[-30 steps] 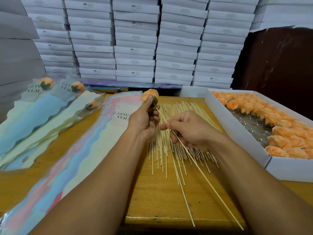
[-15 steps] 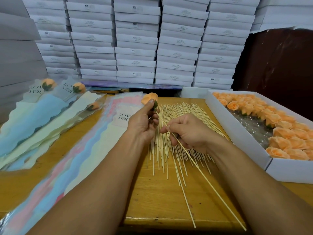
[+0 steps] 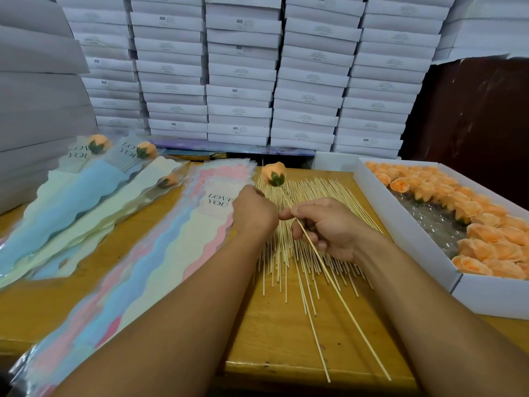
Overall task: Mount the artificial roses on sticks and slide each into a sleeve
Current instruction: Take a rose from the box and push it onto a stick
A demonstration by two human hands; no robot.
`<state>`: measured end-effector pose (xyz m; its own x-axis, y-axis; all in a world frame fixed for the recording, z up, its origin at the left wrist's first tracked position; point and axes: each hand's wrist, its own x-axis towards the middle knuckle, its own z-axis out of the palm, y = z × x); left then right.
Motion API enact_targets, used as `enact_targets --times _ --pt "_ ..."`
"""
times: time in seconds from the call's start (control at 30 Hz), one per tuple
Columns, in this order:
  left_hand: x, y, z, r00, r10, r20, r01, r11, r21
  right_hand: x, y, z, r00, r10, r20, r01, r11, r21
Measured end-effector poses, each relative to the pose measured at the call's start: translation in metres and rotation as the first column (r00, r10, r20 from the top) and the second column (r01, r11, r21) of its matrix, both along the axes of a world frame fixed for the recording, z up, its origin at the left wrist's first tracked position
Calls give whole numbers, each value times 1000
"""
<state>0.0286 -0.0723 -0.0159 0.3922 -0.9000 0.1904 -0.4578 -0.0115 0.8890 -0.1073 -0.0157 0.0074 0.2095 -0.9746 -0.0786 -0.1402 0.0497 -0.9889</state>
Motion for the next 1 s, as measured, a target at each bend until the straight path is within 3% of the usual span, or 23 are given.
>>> enact_targets --times 0.1,0.23,0.4,0.57,0.8,1.0 --pt "-5 4 5 957 -68 283 50 996 69 -2 -2 -2 999 -47 4 47 999 4" --pt "-6 2 13 806 -178 565 92 980 178 -5 -4 -5 997 -72 -2 72 997 21" --pt "28 -12 34 726 -191 661 89 979 186 -6 -6 -5 998 -69 -2 69 997 28" --pt "71 -20 42 575 -232 784 0 959 284 -7 -7 -5 998 -61 -17 62 998 31" --pt "97 -23 31 401 -477 782 3 854 520 -7 -5 -5 998 -69 -12 69 997 22" --pt "103 -21 17 307 -479 822 23 868 496 -7 -5 -4 998 -60 -16 60 998 19"
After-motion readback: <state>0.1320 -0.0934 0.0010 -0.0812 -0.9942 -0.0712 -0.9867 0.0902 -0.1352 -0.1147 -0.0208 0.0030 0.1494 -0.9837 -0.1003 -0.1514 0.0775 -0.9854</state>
